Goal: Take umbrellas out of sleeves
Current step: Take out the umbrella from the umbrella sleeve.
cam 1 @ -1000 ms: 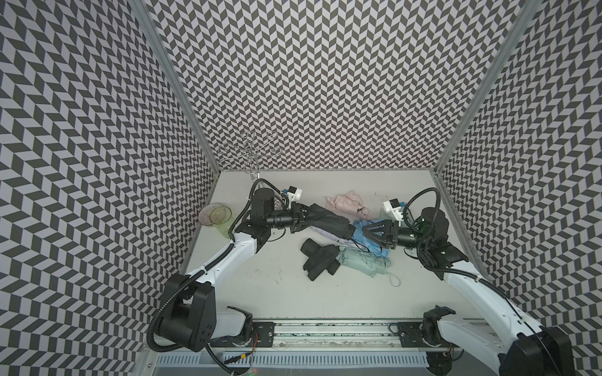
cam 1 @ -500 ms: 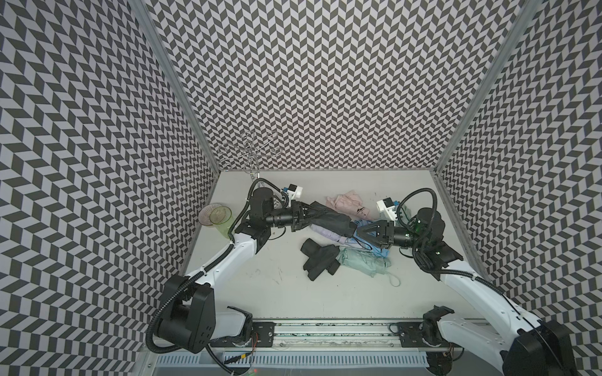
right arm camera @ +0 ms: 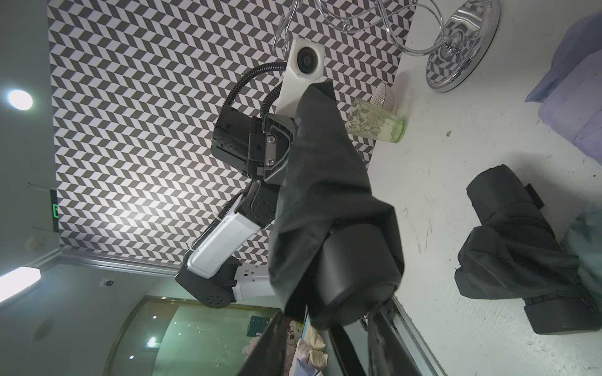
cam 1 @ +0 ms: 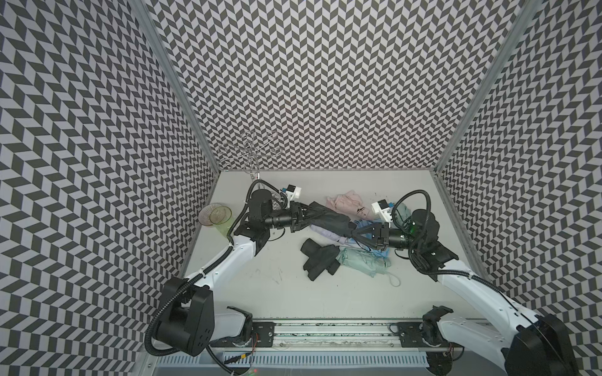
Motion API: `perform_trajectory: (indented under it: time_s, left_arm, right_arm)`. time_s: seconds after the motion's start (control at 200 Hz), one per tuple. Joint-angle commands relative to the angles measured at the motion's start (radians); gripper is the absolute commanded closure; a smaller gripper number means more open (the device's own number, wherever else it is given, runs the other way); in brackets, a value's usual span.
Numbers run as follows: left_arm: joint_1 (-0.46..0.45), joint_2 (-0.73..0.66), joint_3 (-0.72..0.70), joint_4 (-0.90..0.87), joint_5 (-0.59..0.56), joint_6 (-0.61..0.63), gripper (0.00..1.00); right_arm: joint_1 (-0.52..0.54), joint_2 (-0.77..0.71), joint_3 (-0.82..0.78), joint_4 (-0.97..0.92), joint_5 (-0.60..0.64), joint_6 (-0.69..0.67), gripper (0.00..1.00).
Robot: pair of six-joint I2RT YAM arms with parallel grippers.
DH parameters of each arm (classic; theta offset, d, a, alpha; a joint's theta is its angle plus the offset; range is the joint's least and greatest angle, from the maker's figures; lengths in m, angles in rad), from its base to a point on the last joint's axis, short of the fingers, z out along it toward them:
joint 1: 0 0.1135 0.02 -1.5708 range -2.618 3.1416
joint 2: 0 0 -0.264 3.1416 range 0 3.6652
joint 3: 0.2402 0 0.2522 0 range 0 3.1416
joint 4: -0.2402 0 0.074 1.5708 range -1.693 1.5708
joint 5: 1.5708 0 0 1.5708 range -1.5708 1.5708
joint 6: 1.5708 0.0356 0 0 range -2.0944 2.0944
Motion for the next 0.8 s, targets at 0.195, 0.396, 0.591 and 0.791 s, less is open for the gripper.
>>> perform_trajectory:
  time_s: [0.195,0.396,0.591,0.791]
  left_arm:
    - [-0.033,-0.043,-0.01,0.085,0.065,-0.04,1.0]
    - [-0.031,-0.042,-0.001,0.08,0.065,-0.036,1.0]
    - [-0.024,-0.047,-0.002,0.06,0.062,-0.023,1.0]
    - [-0.022,-0.047,0.0,0.051,0.062,-0.016,1.0]
  right_arm:
    - [0.025,0.033,0.003,0.166,0.021,0.045,0.48]
    - [0.024,0.04,0.001,0.091,0.045,0.01,0.47]
    - [0.024,0.051,0.03,-0.05,0.079,-0.045,0.49]
    - [0.025,0.053,0.033,-0.085,0.105,-0.056,0.4]
